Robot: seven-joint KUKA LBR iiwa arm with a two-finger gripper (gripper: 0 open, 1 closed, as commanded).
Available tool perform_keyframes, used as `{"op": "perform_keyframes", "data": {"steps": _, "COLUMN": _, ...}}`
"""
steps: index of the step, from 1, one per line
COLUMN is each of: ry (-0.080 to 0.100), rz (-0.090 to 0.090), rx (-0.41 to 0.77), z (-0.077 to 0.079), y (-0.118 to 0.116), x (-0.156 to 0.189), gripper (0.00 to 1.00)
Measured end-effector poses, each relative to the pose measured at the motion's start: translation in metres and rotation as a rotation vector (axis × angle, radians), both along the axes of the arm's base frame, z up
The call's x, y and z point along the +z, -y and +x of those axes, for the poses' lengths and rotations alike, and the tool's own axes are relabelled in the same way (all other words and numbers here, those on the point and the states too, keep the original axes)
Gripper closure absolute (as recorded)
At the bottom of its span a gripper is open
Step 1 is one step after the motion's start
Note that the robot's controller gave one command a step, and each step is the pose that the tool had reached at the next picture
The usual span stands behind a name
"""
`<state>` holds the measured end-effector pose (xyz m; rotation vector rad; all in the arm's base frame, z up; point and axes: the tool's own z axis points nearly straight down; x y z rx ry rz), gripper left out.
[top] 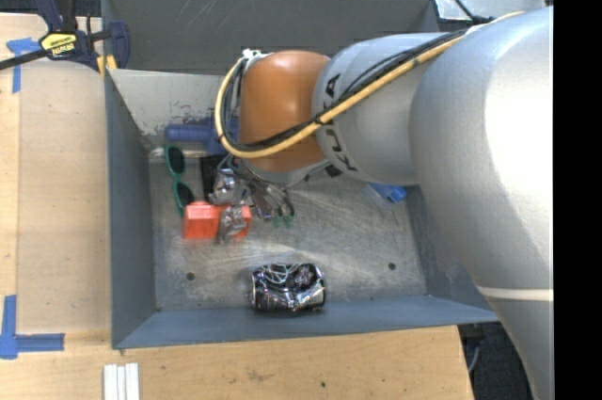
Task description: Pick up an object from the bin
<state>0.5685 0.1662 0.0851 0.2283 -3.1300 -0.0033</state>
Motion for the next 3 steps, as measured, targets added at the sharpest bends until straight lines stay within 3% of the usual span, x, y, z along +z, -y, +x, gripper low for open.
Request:
{"op": "perform_keyframes", "data": {"steps": 1, "ry": 0.019, "rz": 0.006, "rx": -0.024, "z": 0.011, "y": 0.000, "x": -0.001, "gripper": 1.00}}
{"op": "perform_keyframes", "data": {"steps": 2, "ry": -0.001, "rz": -0.003, "rx": -0.050, "z": 0.005, "y": -0.011, "x": 0.031, "gripper": 1.00}}
{"op": "perform_keyframes", "data": {"steps": 3, "ry": 0.011, "rz": 0.001, "rx": -0.070, "z": -0.010, "y": -0.032, "x": 0.183, "gripper": 1.00}}
